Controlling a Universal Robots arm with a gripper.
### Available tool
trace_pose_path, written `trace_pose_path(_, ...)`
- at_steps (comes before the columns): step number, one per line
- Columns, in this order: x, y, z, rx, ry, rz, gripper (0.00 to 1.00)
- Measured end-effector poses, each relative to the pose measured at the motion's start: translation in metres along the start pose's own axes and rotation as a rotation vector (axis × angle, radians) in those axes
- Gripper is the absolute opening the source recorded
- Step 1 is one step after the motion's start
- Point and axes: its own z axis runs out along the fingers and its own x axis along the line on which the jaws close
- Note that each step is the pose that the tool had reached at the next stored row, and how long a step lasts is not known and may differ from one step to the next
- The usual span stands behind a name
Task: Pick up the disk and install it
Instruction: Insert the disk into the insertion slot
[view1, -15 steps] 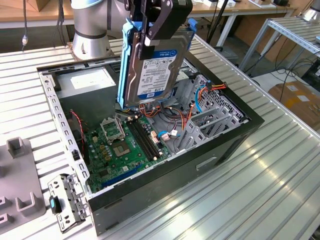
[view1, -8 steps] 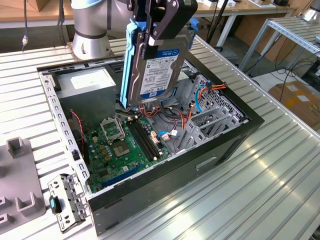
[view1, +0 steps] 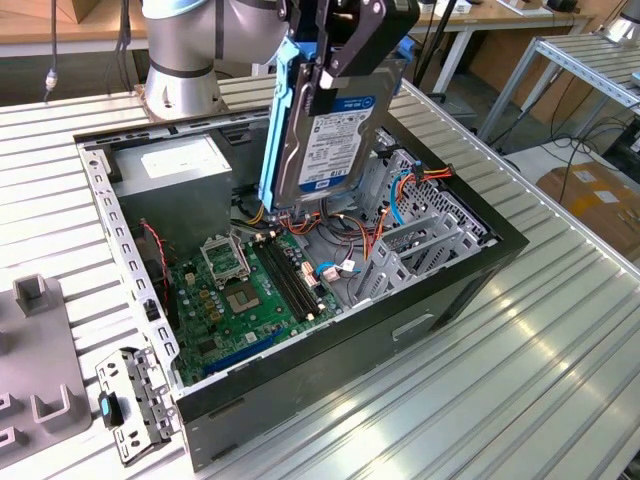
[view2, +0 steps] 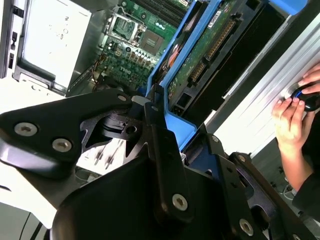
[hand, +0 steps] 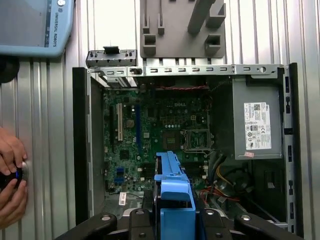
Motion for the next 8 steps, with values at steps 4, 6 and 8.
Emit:
trace_pose_path(4,-0.0002,-0.0039,-0.0001,0.0000,0.0002,-0.001,0.37)
trace_pose_path(6,0.0010,-0.0045,0.0001,0.0001,0.0008,-0.002,0.37)
trace_pose_path(8,0.0059,-0.0056,0.0003,0.0001,0.0009,-0.003,0.37)
